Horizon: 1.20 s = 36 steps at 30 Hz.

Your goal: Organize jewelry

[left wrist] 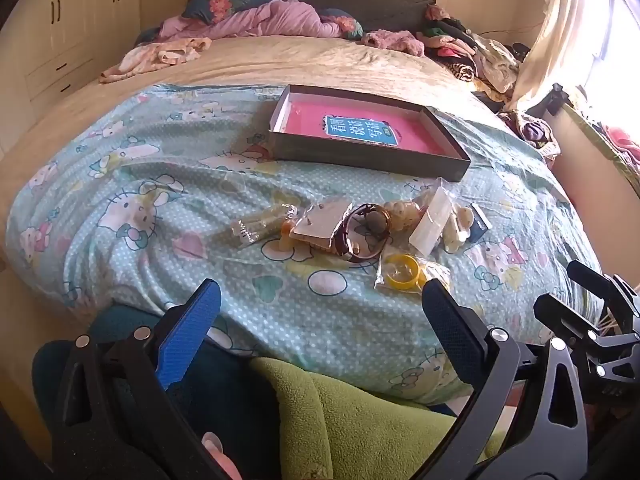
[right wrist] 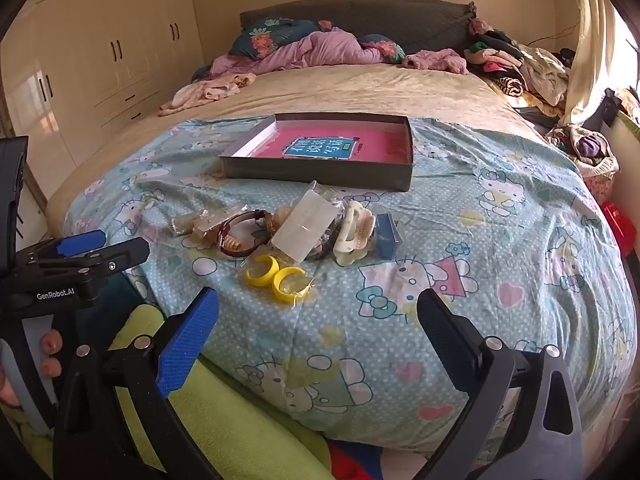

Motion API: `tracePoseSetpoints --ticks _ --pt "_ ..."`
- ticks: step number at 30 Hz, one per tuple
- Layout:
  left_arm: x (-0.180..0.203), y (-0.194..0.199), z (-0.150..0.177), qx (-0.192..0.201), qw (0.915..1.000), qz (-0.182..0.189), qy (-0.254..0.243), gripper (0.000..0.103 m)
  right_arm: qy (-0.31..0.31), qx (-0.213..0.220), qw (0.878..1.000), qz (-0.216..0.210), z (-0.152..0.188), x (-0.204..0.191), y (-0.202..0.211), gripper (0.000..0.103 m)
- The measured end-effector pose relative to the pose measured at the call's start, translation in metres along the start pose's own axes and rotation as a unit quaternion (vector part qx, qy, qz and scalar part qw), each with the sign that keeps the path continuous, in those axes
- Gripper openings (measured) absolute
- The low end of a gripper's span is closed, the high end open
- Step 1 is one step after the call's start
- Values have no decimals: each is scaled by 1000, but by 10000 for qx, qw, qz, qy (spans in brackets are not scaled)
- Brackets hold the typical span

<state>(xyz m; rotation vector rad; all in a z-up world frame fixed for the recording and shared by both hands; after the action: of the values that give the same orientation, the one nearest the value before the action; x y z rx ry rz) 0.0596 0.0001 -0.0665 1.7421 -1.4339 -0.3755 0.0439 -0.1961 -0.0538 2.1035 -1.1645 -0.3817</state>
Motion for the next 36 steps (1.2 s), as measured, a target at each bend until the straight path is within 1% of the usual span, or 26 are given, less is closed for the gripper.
tracePoseSetpoints --ticks 5,6,13,14,27,28,36 --pt "0 0 0 -2 10000 8 2 94 -6 3 10000 17 3 1 0 99" --pt "0 0 0 -10 10000 17 4 94 15 15 10000 20 -2 -3 3 99" --pt "0 -1 -1 8 10000 22 26 94 66 62 10000 36 -6 -4 3 99" --pt "4 4 -2 8 10000 29 16 94 66 64 10000 37 -8 -3 2 99" --pt "7 6 -8 -14 10000 22 17 94 104 79 9999 33 -5 -5 3 99" --pt "4 4 -2 26 10000 37 7 94 105 78 9999 32 -5 -5 3 99" --pt "4 5 -3 25 10000 49 8 94 96 84 9999 27 -5 -5 3 99"
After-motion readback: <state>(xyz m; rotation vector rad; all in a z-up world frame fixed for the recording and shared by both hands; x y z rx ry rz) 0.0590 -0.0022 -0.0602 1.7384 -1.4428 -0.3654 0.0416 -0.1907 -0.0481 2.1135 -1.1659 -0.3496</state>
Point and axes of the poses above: each gripper's, at about its wrist camera, not at the fingertips, and y roughly against the way its jaws point, x to its right, z to its underside, the point moved 9 cm from there along -y, roughly the way its jaws point, and after that the axes turned 14 degrees about y, right-handed, at the moved point
